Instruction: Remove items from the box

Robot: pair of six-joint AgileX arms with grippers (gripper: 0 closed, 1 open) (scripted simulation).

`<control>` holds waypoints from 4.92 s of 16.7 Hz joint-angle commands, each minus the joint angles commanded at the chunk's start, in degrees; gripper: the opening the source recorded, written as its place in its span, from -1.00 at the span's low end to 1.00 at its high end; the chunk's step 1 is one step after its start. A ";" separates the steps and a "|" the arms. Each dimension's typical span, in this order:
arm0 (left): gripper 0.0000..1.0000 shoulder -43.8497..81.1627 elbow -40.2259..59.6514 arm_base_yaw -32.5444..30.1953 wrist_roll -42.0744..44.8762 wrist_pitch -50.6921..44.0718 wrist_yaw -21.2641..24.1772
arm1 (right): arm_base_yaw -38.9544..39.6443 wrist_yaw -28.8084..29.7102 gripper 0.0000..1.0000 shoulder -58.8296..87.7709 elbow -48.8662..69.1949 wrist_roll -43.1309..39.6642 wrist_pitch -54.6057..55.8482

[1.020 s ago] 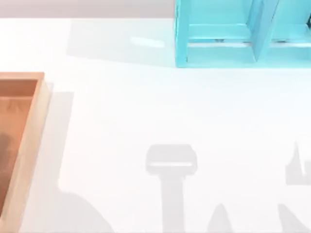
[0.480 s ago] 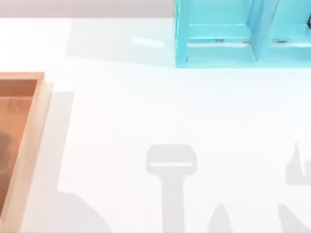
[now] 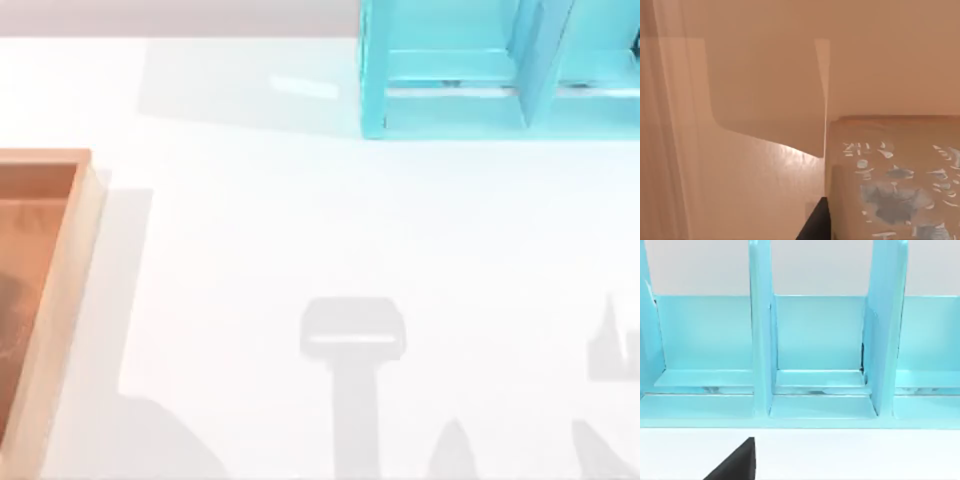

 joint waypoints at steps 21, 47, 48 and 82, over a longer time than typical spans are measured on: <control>-1.00 -5.99 21.41 -0.36 -0.30 -27.94 0.04 | 0.00 0.00 1.00 0.00 0.00 0.00 0.00; -1.00 15.05 29.49 -56.01 -55.71 -14.68 0.73 | 0.00 0.00 1.00 0.00 0.00 0.00 0.00; -1.00 15.07 29.49 -56.04 -55.73 -14.68 0.74 | 0.00 0.00 1.00 0.00 0.00 0.00 0.00; 1.00 18.21 23.29 -55.95 -55.59 -5.35 0.76 | 0.00 0.00 1.00 0.00 0.00 0.00 0.00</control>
